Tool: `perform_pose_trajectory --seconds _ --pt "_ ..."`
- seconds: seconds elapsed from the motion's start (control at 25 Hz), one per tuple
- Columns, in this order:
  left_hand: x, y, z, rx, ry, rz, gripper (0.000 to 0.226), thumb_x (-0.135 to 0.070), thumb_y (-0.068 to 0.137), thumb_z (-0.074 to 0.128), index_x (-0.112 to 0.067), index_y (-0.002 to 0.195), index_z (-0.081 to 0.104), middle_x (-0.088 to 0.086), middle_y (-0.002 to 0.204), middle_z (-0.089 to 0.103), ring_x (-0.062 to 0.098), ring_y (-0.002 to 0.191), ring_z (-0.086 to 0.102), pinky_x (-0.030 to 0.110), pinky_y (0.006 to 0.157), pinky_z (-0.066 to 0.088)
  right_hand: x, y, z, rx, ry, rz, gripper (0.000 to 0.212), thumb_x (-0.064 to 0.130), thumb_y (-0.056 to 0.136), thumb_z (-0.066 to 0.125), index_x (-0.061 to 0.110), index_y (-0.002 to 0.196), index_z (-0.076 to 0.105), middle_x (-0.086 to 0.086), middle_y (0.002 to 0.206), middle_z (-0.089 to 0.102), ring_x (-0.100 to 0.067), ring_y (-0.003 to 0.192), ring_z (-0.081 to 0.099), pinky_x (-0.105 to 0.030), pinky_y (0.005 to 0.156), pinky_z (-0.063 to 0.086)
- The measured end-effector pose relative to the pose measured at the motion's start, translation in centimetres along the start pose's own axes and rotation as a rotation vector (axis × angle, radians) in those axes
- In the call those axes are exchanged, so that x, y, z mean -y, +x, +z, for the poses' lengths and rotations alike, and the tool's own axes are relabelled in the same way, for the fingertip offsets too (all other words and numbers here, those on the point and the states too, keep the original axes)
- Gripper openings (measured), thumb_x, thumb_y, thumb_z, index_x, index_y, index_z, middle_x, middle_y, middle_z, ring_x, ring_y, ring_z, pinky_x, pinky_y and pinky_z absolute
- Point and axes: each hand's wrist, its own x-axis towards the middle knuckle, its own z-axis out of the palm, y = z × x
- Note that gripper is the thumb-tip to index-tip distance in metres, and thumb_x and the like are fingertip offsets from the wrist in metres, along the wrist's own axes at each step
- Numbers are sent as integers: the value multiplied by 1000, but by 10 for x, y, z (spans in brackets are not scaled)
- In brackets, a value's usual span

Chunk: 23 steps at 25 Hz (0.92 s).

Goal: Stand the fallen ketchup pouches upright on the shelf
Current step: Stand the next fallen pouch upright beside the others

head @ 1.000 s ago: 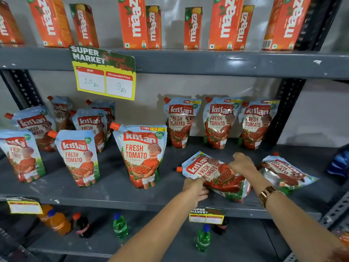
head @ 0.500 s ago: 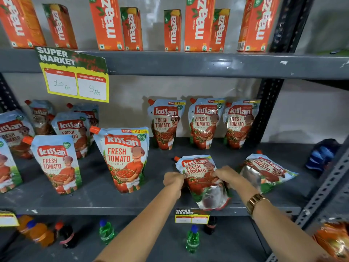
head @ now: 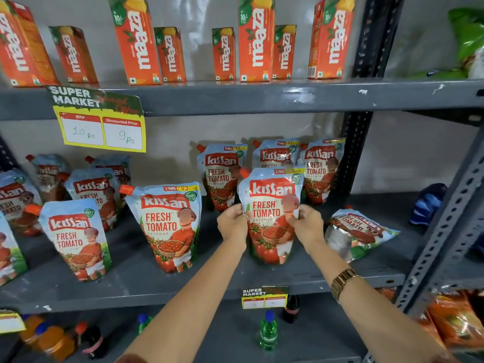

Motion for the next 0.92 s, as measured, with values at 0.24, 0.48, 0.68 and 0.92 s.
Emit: perform_pose_trajectory --seconds 0.24,0.48,0.68,0.92 --pt "10 -6 -9 47 107 134 17 -4 81 63 -4 98 66 14 105 70 14 85 61 18 64 47 -8 -23 -5 -155 -3 10 17 -3 83 57 -4 99 63 -22 102 69 -27 93 63 -25 75 47" --pt "11 -25 -5 -48 124 356 32 -10 80 66 -6 110 58 11 113 63 20 100 59 30 79 52 -21 -40 -41 -508 58 163 21 -3 83 52 6 93 67 -18 99 70 -27 91 62 -26 79 43" --pt "12 -47 7 -49 145 489 15 -15 79 68 -9 89 58 8 95 62 17 86 58 29 71 54 -45 -40 -73 -633 63 325 22 -2 82 51 6 95 68 -18 104 70 -34 97 62 -33 80 48" --pt "21 -69 73 229 183 406 10 -20 83 63 -12 88 65 -6 76 64 -1 68 56 8 60 43 -74 -9 -114 -575 112 449 23 4 85 53 -1 106 60 -22 106 65 -34 93 59 -35 75 44"
